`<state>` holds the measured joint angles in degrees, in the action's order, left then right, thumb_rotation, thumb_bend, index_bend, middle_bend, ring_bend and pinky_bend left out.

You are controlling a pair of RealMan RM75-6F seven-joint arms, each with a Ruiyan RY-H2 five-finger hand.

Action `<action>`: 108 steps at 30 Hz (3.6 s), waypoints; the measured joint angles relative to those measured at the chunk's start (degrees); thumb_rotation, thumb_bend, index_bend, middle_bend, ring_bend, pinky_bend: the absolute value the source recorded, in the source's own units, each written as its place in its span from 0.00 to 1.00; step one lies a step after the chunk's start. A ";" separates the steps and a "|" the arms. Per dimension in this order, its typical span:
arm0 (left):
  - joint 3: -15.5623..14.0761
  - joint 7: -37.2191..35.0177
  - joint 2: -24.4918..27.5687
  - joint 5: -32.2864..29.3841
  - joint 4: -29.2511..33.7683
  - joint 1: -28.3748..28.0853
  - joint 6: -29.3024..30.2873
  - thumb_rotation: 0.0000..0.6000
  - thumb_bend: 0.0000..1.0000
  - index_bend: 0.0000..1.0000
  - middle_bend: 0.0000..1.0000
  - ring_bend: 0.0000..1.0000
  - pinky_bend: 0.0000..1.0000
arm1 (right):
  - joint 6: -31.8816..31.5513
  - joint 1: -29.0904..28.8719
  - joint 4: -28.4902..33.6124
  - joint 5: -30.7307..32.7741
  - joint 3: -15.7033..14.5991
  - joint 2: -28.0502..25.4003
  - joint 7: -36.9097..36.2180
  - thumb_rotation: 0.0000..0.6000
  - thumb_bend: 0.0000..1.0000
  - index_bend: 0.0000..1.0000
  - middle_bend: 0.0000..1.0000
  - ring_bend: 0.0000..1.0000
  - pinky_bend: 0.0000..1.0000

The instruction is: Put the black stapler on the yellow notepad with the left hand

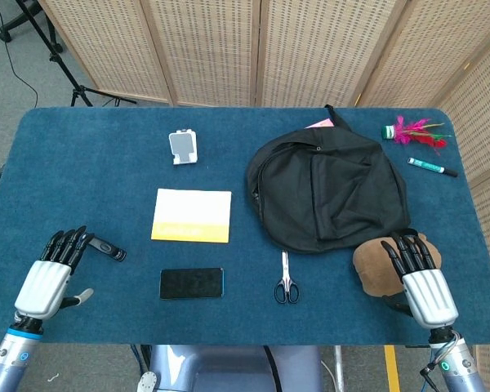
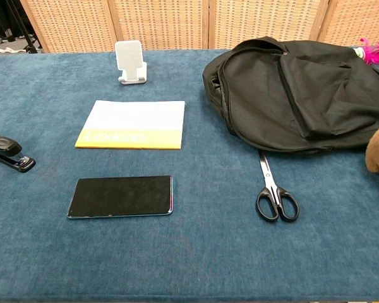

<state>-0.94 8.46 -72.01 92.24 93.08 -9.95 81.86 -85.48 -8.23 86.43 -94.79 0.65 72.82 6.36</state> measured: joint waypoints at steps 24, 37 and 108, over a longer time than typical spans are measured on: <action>4.26 0.96 3.91 -6.43 -1.37 -7.94 -12.84 1.00 0.00 0.00 0.00 0.00 0.00 | -0.45 0.24 -0.26 0.56 0.32 -0.12 -0.58 1.00 0.10 0.00 0.00 0.00 0.00; 5.50 -1.84 7.08 -13.78 -2.98 -15.48 -27.85 1.00 0.00 0.04 0.00 0.00 0.00 | -0.73 0.22 -0.60 0.39 0.43 0.23 -0.68 1.00 0.10 0.00 0.00 0.00 0.00; 1.72 -0.10 -1.18 -21.86 -11.75 -21.95 -33.67 1.00 0.47 0.63 0.28 0.28 0.31 | -3.60 0.71 -2.06 -0.57 1.08 1.31 -2.49 1.00 0.10 0.00 0.00 0.00 0.00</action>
<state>0.79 8.37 -73.19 70.38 81.33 -31.90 48.19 -89.08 -7.52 84.38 -95.36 1.73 74.12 3.87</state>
